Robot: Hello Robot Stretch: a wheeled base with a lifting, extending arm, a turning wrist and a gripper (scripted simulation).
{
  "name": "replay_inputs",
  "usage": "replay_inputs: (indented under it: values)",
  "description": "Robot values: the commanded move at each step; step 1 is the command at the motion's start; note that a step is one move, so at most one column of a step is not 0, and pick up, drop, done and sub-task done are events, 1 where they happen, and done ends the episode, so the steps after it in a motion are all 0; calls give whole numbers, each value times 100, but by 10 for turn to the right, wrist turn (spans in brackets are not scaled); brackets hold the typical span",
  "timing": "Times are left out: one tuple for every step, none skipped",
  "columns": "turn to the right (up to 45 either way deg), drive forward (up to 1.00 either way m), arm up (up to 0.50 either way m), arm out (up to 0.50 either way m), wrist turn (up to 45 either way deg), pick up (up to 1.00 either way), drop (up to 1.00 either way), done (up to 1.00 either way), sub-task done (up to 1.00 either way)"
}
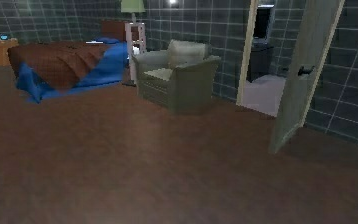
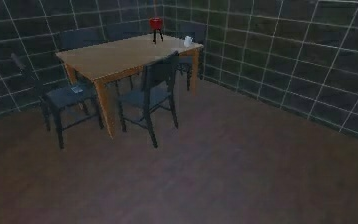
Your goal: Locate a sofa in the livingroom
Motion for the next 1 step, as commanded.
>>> replay_inputs:
  values:
    - [60, 0, 0, 0, 0, 0, 0, 0, 0]
